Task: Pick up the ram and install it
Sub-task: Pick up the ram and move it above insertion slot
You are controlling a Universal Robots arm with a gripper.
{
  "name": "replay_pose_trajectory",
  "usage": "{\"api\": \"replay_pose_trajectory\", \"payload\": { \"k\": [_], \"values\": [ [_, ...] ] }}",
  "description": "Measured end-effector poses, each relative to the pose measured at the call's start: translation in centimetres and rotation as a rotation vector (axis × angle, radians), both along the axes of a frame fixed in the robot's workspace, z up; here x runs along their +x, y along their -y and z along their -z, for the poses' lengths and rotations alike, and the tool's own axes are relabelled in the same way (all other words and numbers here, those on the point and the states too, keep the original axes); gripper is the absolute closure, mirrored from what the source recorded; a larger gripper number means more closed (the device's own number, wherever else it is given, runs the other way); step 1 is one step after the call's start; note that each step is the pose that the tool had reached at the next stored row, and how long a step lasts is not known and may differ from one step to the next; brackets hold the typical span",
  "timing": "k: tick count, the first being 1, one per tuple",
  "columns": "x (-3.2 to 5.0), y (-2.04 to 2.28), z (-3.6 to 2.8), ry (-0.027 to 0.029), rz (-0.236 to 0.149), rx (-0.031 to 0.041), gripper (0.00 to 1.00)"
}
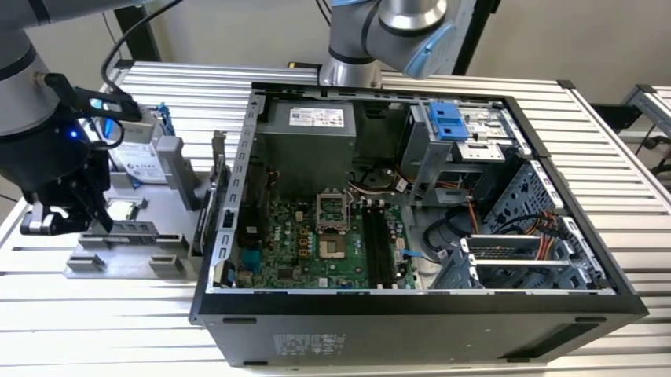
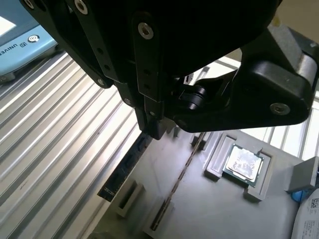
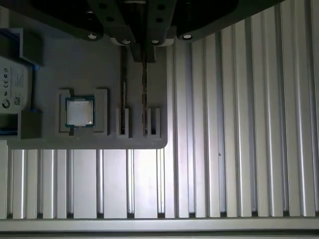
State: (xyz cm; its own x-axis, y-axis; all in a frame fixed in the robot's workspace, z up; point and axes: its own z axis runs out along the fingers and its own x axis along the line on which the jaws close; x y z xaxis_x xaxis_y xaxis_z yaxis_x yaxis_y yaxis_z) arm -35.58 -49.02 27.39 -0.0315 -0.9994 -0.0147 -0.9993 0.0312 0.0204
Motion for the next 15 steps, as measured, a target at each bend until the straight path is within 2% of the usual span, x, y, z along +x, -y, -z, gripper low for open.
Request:
{"api": "replay_pose_trajectory", "payload": {
  "k": [15],
  "values": [
    [0.00, -0.01, -1.72, 0.0000, 0.000, -0.0001, 1.00]
  ]
}}
